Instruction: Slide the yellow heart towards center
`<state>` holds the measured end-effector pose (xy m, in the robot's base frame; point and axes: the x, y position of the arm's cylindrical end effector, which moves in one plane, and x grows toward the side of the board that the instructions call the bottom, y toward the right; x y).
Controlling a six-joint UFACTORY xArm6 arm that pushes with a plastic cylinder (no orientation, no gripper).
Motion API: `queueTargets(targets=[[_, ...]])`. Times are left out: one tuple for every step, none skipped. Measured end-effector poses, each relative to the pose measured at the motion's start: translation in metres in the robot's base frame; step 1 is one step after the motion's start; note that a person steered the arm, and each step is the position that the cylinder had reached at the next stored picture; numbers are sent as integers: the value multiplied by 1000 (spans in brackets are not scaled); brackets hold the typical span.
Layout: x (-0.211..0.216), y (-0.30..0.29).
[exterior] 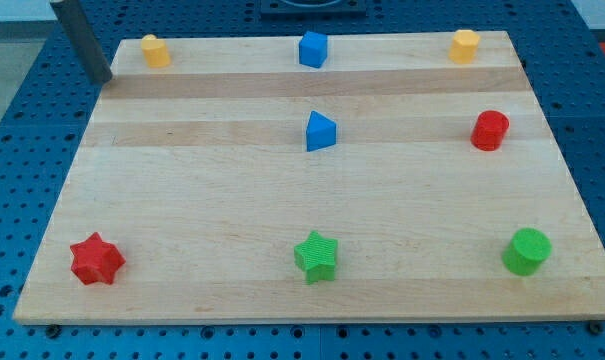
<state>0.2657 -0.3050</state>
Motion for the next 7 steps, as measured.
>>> queueTargets(targets=[[-42, 0], [-66, 1], [-66, 14], [-58, 32], [-46, 51], [-45, 76], [-40, 98]])
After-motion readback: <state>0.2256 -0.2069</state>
